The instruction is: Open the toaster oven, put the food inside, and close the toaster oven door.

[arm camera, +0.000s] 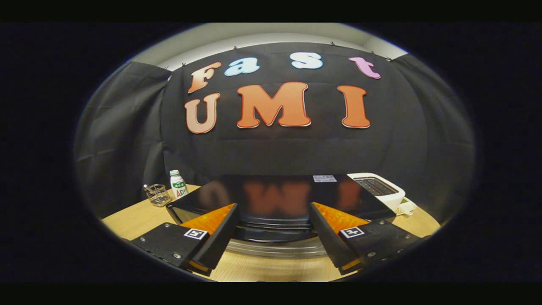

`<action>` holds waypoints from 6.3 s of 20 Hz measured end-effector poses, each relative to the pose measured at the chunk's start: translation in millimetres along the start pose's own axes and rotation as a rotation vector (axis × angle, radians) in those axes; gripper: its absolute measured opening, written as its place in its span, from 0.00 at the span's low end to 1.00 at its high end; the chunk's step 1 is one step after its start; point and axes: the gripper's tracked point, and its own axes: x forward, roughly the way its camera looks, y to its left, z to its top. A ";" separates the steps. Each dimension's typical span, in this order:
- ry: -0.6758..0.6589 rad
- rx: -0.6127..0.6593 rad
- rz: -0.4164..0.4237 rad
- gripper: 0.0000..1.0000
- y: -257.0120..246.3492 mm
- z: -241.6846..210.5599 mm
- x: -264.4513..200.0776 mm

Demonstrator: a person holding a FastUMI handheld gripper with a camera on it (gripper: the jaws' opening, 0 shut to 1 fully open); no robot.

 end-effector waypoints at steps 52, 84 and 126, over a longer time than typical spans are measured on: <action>0.410 -0.009 0.430 0.88 44.3 -210.7 -245.7; 0.173 0.667 0.313 0.51 42.2 -89.5 -128.9; 0.150 0.377 0.045 0.83 25.7 -85.2 -24.0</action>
